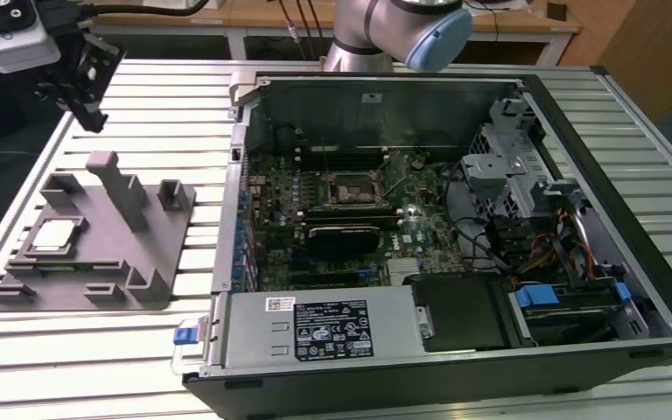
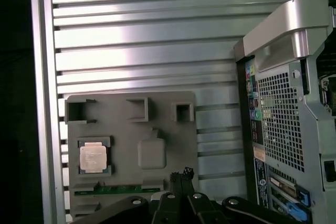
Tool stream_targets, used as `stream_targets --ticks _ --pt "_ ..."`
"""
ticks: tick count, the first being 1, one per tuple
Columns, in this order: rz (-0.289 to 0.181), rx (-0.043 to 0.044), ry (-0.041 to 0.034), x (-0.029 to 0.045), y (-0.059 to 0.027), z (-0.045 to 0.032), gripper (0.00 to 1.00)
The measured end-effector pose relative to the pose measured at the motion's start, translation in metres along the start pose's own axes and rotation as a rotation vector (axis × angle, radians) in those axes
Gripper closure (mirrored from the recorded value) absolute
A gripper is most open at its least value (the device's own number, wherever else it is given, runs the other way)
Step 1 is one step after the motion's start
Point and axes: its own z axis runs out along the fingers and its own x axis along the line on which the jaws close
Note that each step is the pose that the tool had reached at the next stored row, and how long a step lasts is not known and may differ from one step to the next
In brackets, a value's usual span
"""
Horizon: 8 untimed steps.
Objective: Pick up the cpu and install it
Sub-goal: 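Reach for the cpu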
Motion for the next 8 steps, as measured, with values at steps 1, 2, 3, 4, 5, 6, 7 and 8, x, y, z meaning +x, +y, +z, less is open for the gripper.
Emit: stream_targets --ticks 1,2,3,4,5,6,7,8 --pt "0.000 0.0000 0.0000 0.0014 -0.0003 0.0005 0.89" --pt "0.000 0.0001 0.0001 0.0028 -0.0006 0.0010 0.89" --pt "0.000 0.0001 0.0001 0.0042 -0.0009 0.0015 0.89" --pt "0.001 0.0000 0.0000 0.0058 -0.0013 0.0021 0.89" --pt "0.001 0.0000 0.0000 0.0073 -0.0016 0.0027 0.89" --pt "0.001 0.0001 0.0000 0.0089 -0.0020 0.0032 0.89" --pt "0.001 0.0000 0.0000 0.0104 -0.0023 0.0037 0.89" --pt "0.001 0.0000 -0.0001 0.0118 -0.0027 0.0044 0.89"
